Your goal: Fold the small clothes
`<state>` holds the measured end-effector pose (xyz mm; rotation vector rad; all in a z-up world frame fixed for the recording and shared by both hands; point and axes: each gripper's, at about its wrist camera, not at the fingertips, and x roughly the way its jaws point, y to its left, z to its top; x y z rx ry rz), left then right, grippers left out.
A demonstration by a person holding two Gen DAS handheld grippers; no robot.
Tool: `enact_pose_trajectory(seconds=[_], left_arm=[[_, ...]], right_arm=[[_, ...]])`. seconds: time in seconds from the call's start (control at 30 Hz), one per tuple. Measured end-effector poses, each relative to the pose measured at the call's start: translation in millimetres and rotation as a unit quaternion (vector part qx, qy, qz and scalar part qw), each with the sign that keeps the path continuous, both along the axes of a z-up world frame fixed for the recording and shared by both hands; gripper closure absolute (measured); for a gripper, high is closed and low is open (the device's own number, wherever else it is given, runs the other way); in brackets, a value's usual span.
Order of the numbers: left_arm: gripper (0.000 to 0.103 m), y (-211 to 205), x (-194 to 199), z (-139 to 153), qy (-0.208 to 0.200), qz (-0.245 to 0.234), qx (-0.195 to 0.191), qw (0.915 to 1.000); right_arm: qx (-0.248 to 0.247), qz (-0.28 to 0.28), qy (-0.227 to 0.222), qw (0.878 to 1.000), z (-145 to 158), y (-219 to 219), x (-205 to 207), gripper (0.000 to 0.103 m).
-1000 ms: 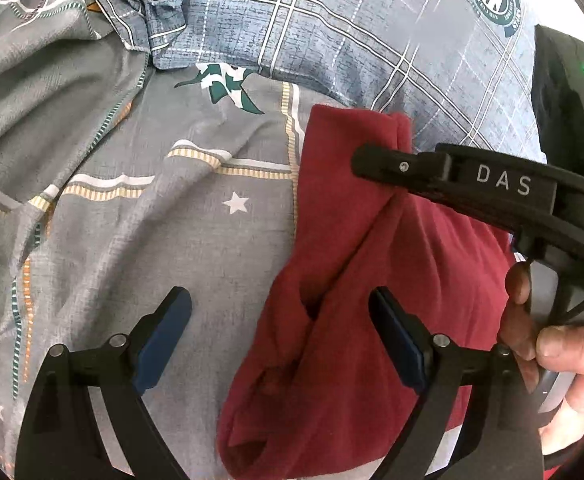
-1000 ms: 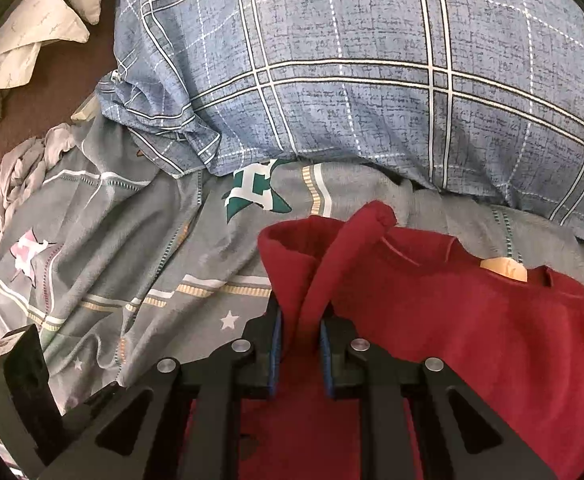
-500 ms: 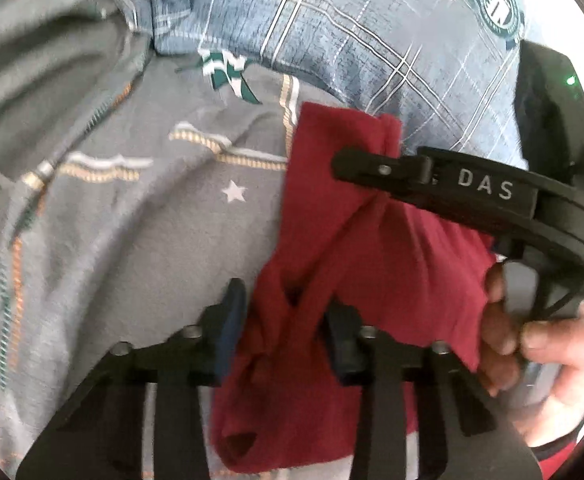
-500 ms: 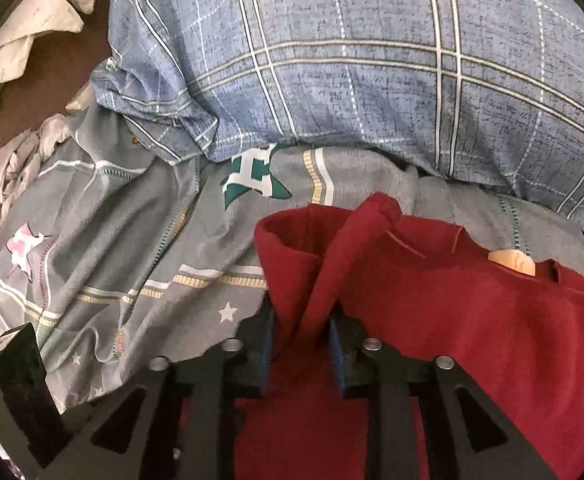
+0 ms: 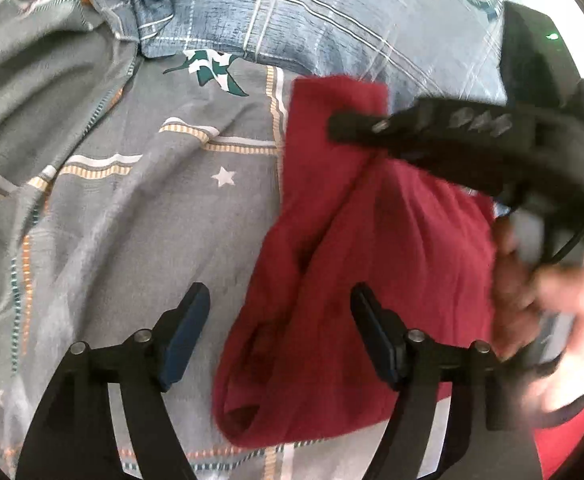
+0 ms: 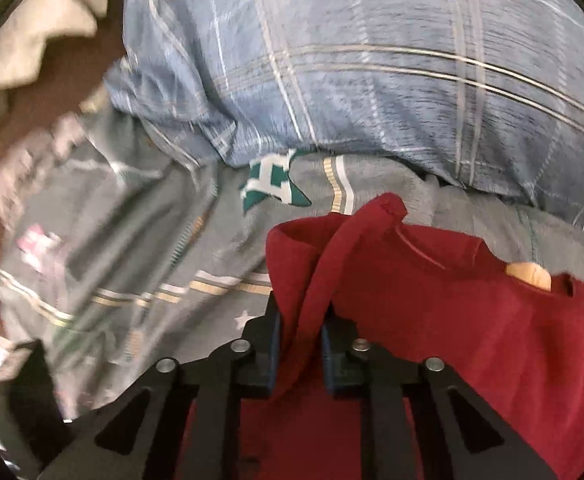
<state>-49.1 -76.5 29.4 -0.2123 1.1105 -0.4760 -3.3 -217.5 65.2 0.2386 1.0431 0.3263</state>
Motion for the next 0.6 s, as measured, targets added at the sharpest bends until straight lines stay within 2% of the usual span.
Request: enact_pose_trajectory(seconds=[0.03,0.07,0.1,0.13,0.23,0.37,0.5,0.6], left_arm=[[0.044,-3,-3,2,0.001,-0.007,-0.007,0.9999],[0.070,-6,-4,4,0.006,-0.011,-0.021,0.9997],[0.079,-9,-6,8,0.011,-0.016,-0.035,0.9992],[0.079,-13,-9,15,0.005,-0.019,-0.045,0.9988],[0.083,-45,-36,53,-0.053,-0.047,-0.028,0.9971],[0.083,-98,-68,88,-0.086,-0.101,-0.038,0.9904],[0.083,-167,-89,101,-0.100,-0.173,-0.032,0.9793],[0.083,-213,-104,95,-0.105,-0.213,-0.016,0.9712]], right_arm=[[0.016,-0.001,-0.003,1.000,4,-8,-4,0.089],[0.032,-0.003,-0.007,0.999,8,-18,-8,0.089],[0.049,-0.007,-0.013,0.999,14,-31,-15,0.089],[0.057,-0.009,-0.018,0.998,18,-38,-19,0.089],[0.080,-0.019,-0.035,0.996,32,-71,-37,0.089],[0.096,-0.036,-0.066,0.992,59,-127,-66,0.090],[0.086,-0.078,-0.094,0.989,76,-188,-95,0.090],[0.082,-0.122,-0.097,0.984,72,-233,-111,0.090]])
